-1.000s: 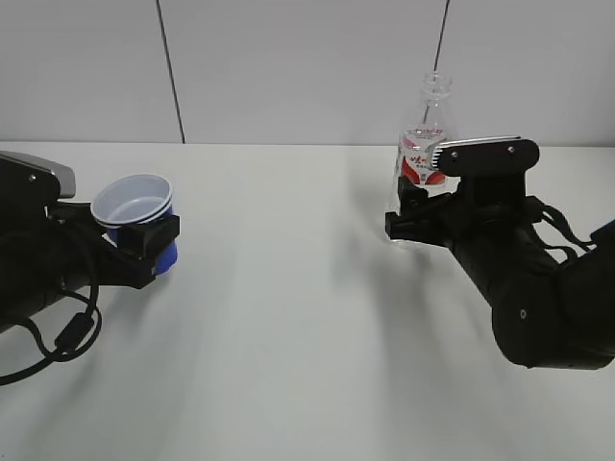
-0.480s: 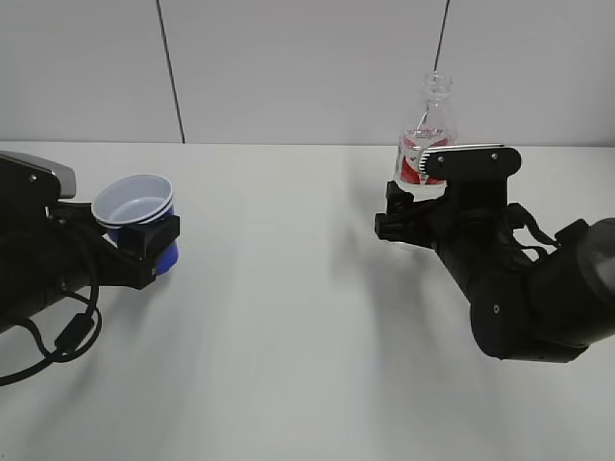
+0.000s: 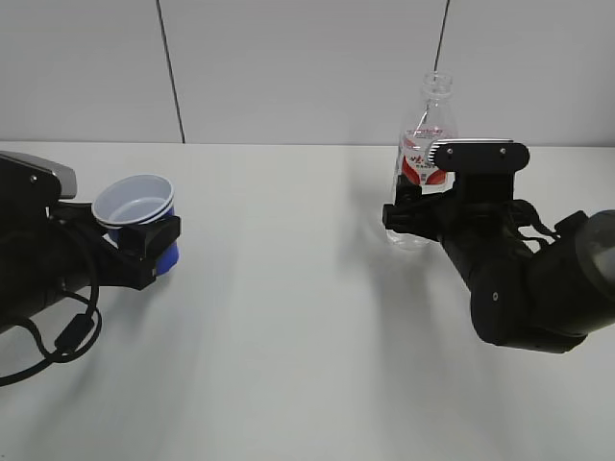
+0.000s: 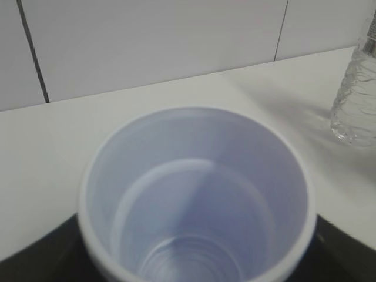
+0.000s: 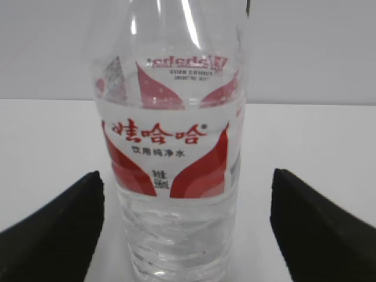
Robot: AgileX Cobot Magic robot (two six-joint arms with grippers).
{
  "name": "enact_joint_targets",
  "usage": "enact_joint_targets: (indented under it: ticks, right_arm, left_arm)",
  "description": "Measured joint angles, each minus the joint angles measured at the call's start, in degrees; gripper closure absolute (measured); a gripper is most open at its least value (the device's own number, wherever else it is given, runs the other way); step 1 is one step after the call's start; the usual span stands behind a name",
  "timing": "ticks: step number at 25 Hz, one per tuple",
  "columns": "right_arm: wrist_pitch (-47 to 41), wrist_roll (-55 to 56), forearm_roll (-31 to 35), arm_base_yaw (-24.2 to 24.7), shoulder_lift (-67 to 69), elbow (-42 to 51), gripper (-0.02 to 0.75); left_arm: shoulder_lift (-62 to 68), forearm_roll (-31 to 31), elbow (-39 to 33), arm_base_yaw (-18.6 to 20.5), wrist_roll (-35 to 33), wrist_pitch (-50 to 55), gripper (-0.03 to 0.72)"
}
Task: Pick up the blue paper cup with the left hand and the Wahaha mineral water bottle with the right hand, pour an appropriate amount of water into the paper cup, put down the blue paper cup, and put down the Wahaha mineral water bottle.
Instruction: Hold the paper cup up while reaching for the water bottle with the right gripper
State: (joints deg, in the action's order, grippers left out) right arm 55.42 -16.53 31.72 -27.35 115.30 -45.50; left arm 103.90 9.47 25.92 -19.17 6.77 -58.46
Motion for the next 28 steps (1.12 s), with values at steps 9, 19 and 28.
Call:
enact_joint_targets:
  ticks: [9,19,28]
  right_arm:
    - [-1.92,0.12,-1.27,1.08,0.0,-0.6,0.067]
    - [-4.8,0.12,-2.2,1.32,1.92,-4.76,0.067]
    - [-3.01,0.46,-2.2,1.4,4.53,-5.52,0.075]
  left_arm:
    - [0.0,0.13,0.0,0.0,0.0,0.0,0.137]
    - [0.0,0.13,0.0,0.0,0.0,0.0,0.137]
    - [0.0,0.13,0.0,0.0,0.0,0.0,0.137]
